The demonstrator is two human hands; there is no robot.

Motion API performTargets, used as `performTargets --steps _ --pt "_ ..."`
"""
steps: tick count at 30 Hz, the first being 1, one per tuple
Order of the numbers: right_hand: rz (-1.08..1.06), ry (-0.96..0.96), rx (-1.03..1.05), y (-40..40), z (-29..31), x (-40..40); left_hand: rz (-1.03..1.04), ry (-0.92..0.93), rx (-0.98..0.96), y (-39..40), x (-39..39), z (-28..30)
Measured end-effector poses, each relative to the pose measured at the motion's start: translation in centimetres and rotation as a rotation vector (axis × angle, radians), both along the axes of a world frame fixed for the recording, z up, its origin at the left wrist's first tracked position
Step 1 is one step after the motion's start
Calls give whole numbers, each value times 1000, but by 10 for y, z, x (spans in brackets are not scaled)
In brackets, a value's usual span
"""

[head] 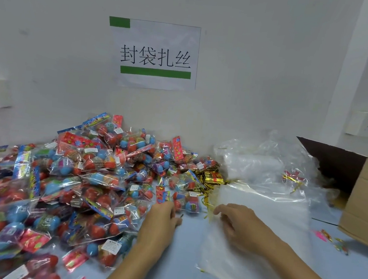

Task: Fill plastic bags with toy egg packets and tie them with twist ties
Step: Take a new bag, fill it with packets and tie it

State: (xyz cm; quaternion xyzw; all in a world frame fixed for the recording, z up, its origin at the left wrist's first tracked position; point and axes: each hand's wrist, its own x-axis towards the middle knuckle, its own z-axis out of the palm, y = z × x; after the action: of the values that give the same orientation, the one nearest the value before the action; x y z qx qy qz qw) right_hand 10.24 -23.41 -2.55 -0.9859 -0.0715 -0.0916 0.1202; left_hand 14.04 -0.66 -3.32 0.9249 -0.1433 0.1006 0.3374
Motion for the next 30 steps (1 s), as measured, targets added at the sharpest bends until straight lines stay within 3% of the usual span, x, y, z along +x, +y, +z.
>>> performTargets --steps 3,5,8,10,12,15,20,23,26,30 --pt "-24 122 68 -2 18 11 87 -88 104 -5 2 -6" --pt "-16 233 136 -3 29 17 27 -122 85 -6 2 -2" --pt "-16 344 268 1 37 25 -256 -186 -2 -9 -9 6" --pt "-32 379 468 7 37 29 -478 -163 13 -16 -21 10" --pt "-35 384 665 14 36 32 -652 -101 96 -26 -33 9" --pt "-46 361 760 20 34 32 -769 -43 308 -39 -44 2" --pt "-37 367 725 16 46 30 -693 -37 431 -63 -60 -3" --pt "-70 255 634 3 71 27 -601 -9 516 -88 -67 -1" --pt "-188 185 322 -15 87 24 -552 34 554 -117 -79 2" --pt "-356 452 -84 -32 65 19 -590 50 470 -147 -98 8"
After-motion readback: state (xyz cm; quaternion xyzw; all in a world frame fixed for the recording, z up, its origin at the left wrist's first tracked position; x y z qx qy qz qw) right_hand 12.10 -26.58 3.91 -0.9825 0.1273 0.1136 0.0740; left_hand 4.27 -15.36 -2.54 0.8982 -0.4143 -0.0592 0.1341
